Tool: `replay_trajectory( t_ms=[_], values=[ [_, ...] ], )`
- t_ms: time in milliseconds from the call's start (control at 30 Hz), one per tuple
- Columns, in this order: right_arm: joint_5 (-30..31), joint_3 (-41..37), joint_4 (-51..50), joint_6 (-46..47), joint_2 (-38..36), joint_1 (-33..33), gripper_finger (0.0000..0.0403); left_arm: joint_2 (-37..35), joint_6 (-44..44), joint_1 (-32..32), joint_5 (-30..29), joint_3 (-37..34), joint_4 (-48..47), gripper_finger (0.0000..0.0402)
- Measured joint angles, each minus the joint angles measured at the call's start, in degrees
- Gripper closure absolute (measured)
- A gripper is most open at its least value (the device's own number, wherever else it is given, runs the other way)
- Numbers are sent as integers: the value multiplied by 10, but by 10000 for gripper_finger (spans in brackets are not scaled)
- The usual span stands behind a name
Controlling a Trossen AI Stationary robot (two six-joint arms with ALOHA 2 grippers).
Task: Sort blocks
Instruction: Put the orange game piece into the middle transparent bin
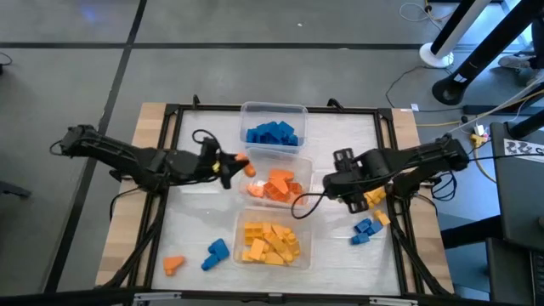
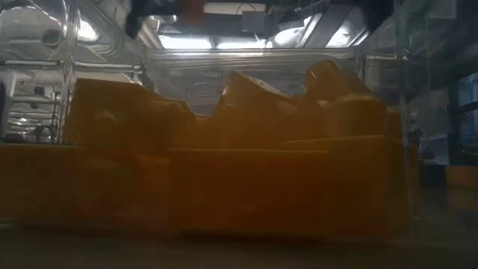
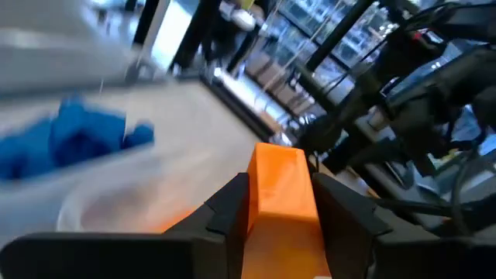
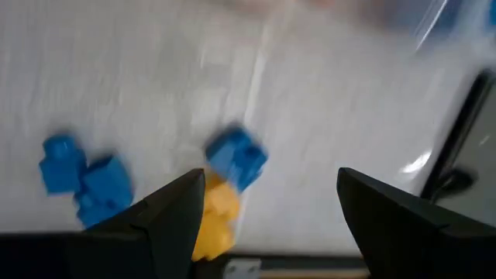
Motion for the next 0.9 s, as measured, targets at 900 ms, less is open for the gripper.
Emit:
replay_trajectory(
  t_ms=[900],
  values=[
    [-107, -349, 170, 312, -107, 0, 110, 145, 216, 106, 94, 0, 105, 285]
  ],
)
